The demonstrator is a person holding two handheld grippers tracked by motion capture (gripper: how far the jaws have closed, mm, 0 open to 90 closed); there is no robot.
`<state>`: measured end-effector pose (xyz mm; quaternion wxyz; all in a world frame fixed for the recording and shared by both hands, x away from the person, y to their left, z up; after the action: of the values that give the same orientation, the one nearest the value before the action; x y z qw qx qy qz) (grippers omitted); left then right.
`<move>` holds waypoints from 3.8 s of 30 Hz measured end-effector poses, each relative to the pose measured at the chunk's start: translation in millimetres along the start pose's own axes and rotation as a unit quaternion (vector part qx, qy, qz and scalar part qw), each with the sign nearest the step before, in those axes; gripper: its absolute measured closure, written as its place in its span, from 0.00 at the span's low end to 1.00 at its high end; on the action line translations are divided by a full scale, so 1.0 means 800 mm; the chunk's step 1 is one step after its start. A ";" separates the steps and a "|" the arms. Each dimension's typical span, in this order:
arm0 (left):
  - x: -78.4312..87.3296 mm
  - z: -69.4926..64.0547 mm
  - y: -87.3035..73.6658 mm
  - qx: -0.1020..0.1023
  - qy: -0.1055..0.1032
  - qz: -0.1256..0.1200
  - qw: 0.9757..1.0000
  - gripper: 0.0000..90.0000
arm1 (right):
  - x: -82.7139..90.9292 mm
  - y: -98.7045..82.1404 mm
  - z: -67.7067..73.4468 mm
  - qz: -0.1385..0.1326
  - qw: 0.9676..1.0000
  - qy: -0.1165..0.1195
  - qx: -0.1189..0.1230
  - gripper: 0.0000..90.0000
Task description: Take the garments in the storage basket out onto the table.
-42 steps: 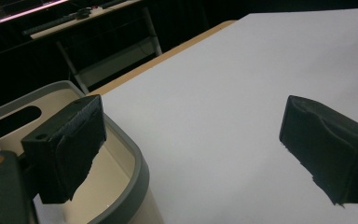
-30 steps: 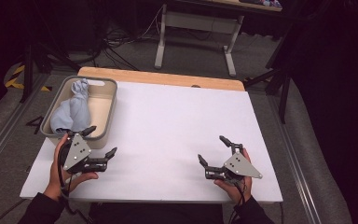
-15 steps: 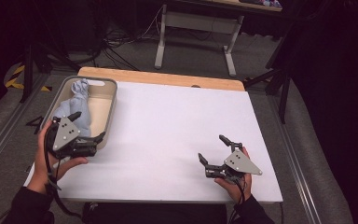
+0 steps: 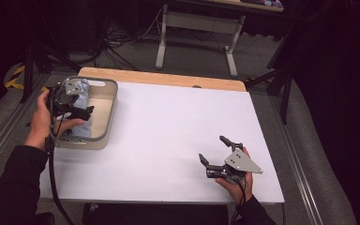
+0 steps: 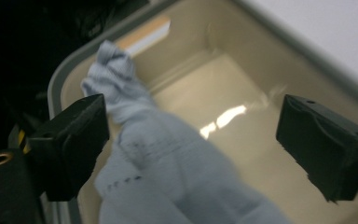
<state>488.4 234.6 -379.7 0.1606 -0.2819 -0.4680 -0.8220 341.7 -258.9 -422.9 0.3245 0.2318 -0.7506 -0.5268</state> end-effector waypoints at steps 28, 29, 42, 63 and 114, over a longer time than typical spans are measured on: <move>-0.101 0.011 -0.016 0.010 -0.039 0.271 0.962 0.48 | -0.014 -0.011 -0.001 0.028 0.998 0.048 -0.038 0.09; -0.101 0.010 -0.015 0.007 -0.037 0.269 0.962 0.52 | -0.014 -0.011 -0.002 0.028 0.998 0.050 -0.040 0.09; -0.084 0.017 -0.014 0.003 -0.031 0.239 0.971 0.79 | -0.013 -0.009 0.001 0.034 0.998 0.048 -0.024 0.11; -0.027 0.033 -0.009 0.061 -0.024 0.095 0.993 0.80 | -0.009 -0.004 0.003 0.019 0.999 0.039 -0.015 0.12; 0.078 0.005 0.056 0.082 -0.056 -0.118 0.988 0.81 | -0.005 -0.002 -0.004 0.003 1.000 0.023 -0.016 0.13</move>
<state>464.3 215.2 -309.5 0.0588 -0.2565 -0.5721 -0.7768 347.0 -258.7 -424.4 0.3467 0.2363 -0.7350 -0.5327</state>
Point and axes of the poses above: each handheld gripper's, and its own axes: x roughly backward along the jaws, y roughly out of its top, z roughly to its left, the point moved 2 cm from there along -x, roughly forward along the jaws, and after that the axes turned 11 degrees about y, right-handed, at the moved point
